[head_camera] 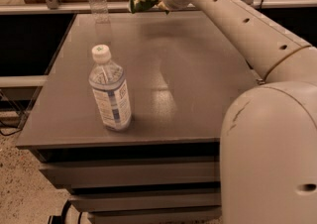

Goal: Move green jalapeno chip bag near water bottle

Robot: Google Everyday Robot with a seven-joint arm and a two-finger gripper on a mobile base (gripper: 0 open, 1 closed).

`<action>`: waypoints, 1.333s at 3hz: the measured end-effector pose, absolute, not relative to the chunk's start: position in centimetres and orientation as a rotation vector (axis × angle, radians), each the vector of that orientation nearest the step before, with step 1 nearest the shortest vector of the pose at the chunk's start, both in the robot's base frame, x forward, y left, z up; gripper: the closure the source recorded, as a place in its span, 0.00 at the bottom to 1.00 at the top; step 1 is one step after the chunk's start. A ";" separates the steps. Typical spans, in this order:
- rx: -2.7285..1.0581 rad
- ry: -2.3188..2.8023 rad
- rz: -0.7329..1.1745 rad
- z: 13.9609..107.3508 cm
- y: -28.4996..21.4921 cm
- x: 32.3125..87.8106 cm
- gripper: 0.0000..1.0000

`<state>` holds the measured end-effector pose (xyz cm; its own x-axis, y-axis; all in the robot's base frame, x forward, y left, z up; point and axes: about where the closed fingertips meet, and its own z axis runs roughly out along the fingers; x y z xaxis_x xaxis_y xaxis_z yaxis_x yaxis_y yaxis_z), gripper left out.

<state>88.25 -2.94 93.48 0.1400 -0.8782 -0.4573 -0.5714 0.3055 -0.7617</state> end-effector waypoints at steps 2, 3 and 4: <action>-1.415 1.490 -0.356 93.8 0.2 88.6 1.00; -1.433 1.481 -0.353 93.6 1.5 89.0 1.00; -1.452 1.494 -0.356 93.0 2.3 89.4 0.82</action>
Offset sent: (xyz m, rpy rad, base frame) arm 0.0053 0.0465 0.0119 -0.0099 -0.0331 0.0824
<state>89.41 2.26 93.00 0.1993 -0.8806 -0.4300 -0.5921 0.2414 -0.7688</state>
